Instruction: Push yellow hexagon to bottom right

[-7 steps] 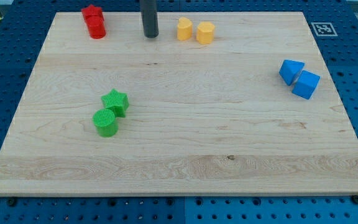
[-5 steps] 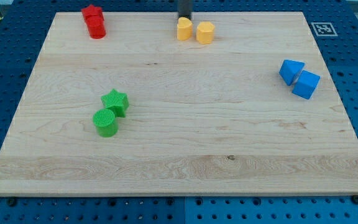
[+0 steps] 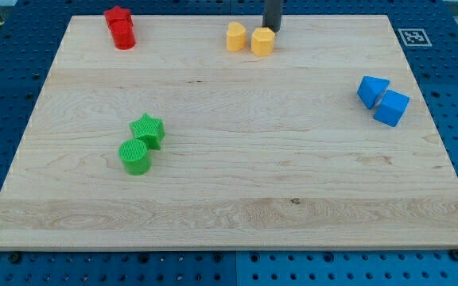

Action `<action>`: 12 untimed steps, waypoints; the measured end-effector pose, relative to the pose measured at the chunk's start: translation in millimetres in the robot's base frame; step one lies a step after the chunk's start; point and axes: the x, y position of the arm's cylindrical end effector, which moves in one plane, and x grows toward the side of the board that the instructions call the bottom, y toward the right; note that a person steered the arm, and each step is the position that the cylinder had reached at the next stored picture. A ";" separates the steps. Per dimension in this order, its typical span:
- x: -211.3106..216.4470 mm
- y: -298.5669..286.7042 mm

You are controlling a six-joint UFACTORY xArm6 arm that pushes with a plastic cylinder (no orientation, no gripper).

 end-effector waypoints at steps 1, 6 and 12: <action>15.7 -9.7; 122.8 -32.7; 222.4 -96.1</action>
